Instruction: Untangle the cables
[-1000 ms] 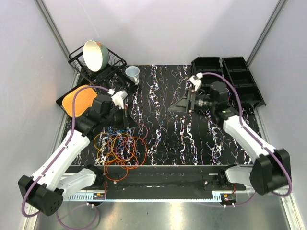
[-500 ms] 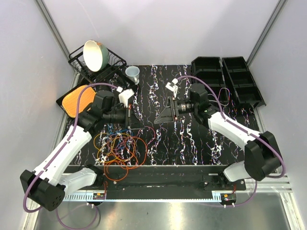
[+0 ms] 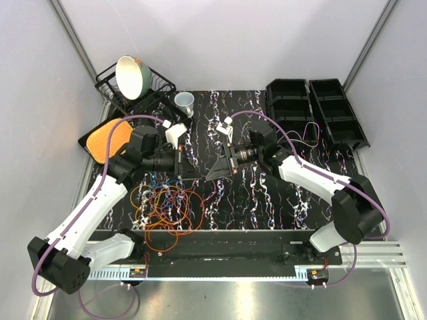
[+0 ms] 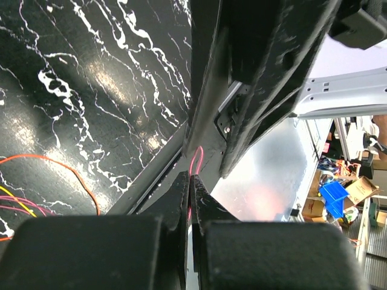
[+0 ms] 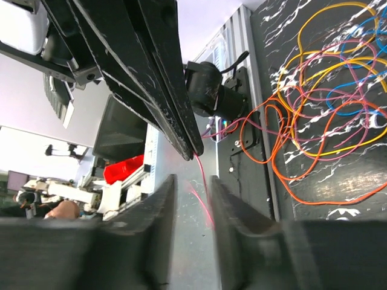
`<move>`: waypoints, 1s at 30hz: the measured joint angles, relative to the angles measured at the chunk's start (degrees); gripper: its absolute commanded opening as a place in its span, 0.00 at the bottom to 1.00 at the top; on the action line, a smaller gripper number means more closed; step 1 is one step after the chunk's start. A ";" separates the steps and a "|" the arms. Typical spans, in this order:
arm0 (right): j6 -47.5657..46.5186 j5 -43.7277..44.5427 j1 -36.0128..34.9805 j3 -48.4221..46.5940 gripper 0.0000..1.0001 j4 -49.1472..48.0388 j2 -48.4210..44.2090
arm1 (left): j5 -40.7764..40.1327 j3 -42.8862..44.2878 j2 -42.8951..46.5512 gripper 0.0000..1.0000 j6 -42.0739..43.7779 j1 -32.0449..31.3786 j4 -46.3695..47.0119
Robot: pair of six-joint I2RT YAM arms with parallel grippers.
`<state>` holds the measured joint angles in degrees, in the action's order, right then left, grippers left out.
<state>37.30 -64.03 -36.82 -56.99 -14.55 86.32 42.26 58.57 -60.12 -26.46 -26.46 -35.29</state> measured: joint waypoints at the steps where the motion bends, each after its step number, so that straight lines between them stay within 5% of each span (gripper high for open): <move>1: -0.20 0.00 -0.22 -0.02 0.22 0.13 0.00 | 0.00 0.00 0.09 0.00 -0.07 0.00 0.24; 4: -0.48 0.04 -1.05 -0.20 0.02 0.79 0.15 | -0.04 0.00 0.63 0.00 -0.44 0.00 1.14; 7: -0.72 0.07 -1.53 -0.57 0.00 0.92 0.28 | -0.28 0.00 1.55 0.05 -0.81 0.00 2.01; 9: -0.90 0.52 -1.62 -0.92 0.00 1.05 0.28 | -0.52 0.00 1.99 0.53 -1.03 0.00 2.45; 10: -1.27 1.20 -1.66 -1.31 0.00 1.70 0.28 | -0.85 0.00 2.23 0.88 -1.11 0.00 2.67; 11: -1.81 2.03 -1.66 -2.01 0.00 2.95 0.28 | -1.14 0.00 2.38 0.97 -1.29 0.00 2.91; 17: -7.67 11.72 2.58 -8.66 0.00 15.56 -1.97 | -12.04 0.04 4.37 0.99 -1.84 -0.11 0.37; 24: -10.75 25.35 29.55 -14.56 0.00 29.09 -10.29 | -28.81 -0.20 11.34 0.99 -1.92 -0.09 -4.52; 30: -14.82 44.61 31.89 -23.41 0.00 40.26 -17.99 | -36.35 -2.58 13.92 0.99 -2.71 -0.09 -5.84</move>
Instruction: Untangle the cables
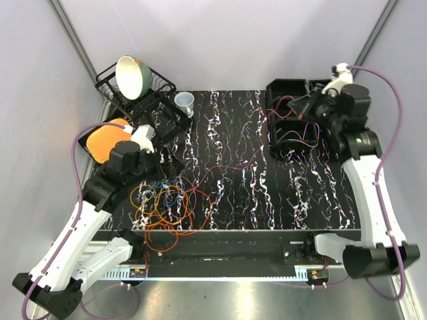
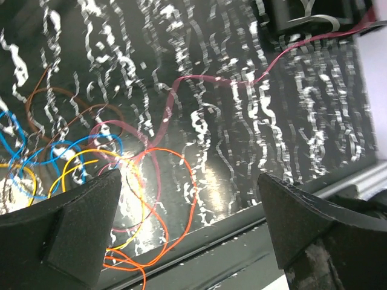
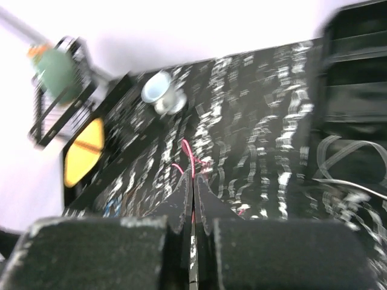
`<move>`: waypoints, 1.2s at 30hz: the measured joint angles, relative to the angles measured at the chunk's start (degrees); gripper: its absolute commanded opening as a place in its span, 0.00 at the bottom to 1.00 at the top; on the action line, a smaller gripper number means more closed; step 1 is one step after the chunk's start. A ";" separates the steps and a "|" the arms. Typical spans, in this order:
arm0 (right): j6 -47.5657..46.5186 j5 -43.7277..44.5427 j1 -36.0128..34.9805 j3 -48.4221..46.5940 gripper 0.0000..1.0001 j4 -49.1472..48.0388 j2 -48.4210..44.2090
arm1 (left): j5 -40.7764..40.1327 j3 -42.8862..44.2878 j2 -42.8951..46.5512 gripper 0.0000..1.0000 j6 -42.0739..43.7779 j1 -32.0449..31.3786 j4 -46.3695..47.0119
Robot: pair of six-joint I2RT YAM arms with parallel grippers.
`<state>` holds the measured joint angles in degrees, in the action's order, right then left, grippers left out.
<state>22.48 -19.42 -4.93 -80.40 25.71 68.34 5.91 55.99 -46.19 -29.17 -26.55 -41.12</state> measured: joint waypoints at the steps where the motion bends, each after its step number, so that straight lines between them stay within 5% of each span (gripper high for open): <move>1: 0.02 2.40 0.07 0.02 0.00 1.16 -1.66 | -0.50 -0.55 -0.39 0.97 -0.28 0.00 0.02; 7: 1.57 6.05 0.28 4.11 0.00 4.31 -5.31 | -1.09 -5.68 -5.07 0.93 -2.47 -0.02 1.03; 16: 4.85 -5.27 -0.68 17.53 0.00 4.20 -1.70 | -1.07 -12.63 -9.57 0.85 -5.42 -0.83 5.07; 28: 6.08 -8.35 -3.13 17.75 0.00 2.45 -1.70 | -4.83 -13.35 -23.69 0.73 -11.17 -2.25 12.68; 36: 6.05 -8.33 -3.21 17.81 0.00 2.43 -1.70 | -8.33 -14.91 -25.29 0.67 -19.21 -2.25 17.77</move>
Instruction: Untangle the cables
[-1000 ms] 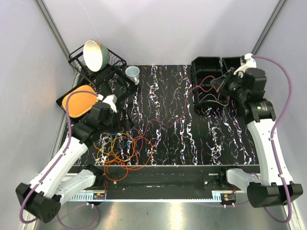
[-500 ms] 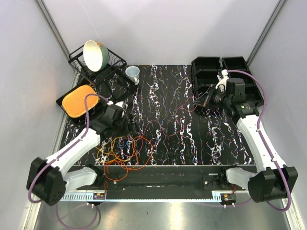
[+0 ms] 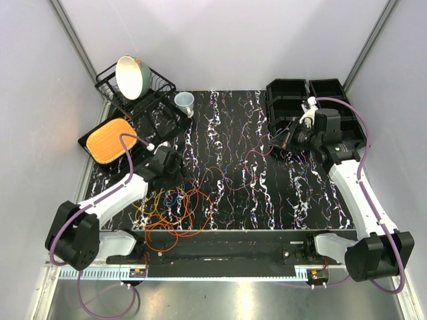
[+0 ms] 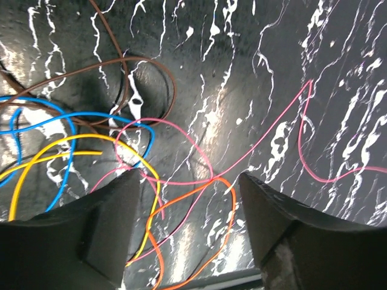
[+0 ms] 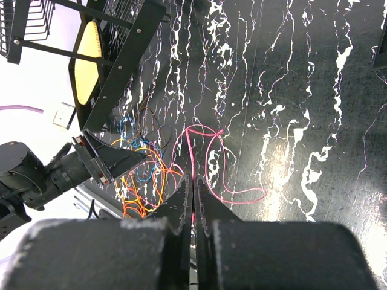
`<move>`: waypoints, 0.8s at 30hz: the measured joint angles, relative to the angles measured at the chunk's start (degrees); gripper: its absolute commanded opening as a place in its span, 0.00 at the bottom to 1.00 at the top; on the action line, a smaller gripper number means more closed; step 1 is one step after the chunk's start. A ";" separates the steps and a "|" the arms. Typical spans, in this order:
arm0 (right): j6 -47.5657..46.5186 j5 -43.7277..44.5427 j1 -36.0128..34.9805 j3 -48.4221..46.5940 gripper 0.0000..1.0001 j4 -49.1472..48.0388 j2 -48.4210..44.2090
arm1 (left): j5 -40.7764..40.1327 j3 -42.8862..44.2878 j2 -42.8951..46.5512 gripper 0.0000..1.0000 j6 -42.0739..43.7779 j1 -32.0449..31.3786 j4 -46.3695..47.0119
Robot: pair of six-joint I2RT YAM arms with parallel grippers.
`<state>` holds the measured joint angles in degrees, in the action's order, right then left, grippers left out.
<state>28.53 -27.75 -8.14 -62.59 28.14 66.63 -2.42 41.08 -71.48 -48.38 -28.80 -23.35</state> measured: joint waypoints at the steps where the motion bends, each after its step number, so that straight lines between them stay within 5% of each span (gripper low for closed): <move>1: 0.00 0.00 0.00 0.02 0.00 0.00 0.00 | -0.09 -0.63 0.00 0.67 -0.96 0.00 0.94; 14: -0.22 0.04 0.00 0.07 0.00 0.00 0.00 | -1.25 -2.45 -4.15 0.59 -7.13 -0.52 6.47; 17: -0.22 0.04 -0.02 0.15 0.00 0.02 0.00 | -1.49 -2.45 -6.38 0.26 -7.48 -0.83 7.61; 18: -0.22 0.04 -0.02 0.17 0.00 0.02 0.00 | -1.57 -2.45 -7.13 0.02 -8.02 -0.90 7.82; 24: -0.22 0.02 -0.02 0.17 0.00 0.00 0.00 | -2.69 -1.62 -9.88 0.00 -8.04 -1.29 8.00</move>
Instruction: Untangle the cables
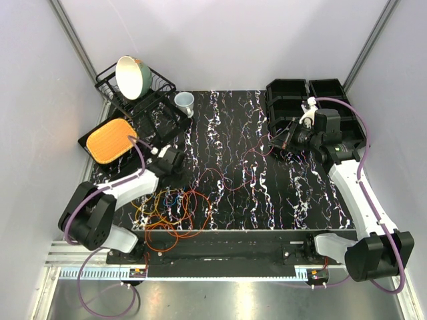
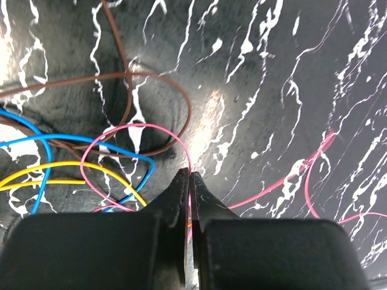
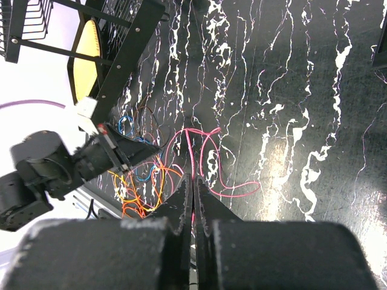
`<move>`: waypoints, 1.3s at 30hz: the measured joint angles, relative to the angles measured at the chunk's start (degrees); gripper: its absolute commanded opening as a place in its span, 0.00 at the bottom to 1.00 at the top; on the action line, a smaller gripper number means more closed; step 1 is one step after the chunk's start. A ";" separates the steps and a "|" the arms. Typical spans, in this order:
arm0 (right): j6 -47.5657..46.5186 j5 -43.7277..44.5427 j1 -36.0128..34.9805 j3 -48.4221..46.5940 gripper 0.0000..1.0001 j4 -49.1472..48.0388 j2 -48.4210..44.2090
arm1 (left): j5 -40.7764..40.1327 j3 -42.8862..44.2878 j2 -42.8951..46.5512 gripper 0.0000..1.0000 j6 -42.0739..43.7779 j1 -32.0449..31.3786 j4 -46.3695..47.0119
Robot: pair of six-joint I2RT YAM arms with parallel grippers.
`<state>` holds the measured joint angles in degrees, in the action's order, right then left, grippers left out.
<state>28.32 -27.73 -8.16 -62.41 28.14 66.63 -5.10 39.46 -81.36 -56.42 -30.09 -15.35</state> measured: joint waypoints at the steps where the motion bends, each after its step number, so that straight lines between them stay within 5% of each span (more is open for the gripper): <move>1: 0.02 0.00 0.00 0.00 0.00 0.02 0.00 | -0.52 1.20 -0.04 0.00 0.39 -0.09 -0.96; 7: 0.04 -0.04 0.00 -1.07 0.00 1.09 0.00 | -5.84 13.62 4.50 0.00 4.13 -3.78 -8.35; 16: 2.10 -3.26 -0.04 -18.21 0.00 1.20 -0.13 | -7.63 55.08 7.17 0.00 18.97 -14.78 -13.33; 19: 3.54 -4.42 -0.04 -22.29 0.00 -0.79 -1.46 | -6.21 62.86 7.58 0.00 24.57 -19.56 -12.31; 26: 6.69 -7.96 -0.09 -19.89 0.00 -5.09 -6.14 | -4.79 53.75 11.69 0.00 29.05 -19.82 -10.16; 33: 11.85 -14.01 -0.87 -3.52 0.00 -11.80 -5.97 | 0.90 32.83 11.61 0.00 27.26 -19.85 -8.46; 39: 14.12 -13.46 -8.37 6.12 0.00 -13.77 -1.44 | 4.92 25.16 8.85 0.00 23.41 -19.85 -4.48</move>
<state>42.44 -41.19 -16.53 -56.29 14.37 65.19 -0.19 64.62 -72.51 -33.01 -49.93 -19.84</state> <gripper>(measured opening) 0.010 0.005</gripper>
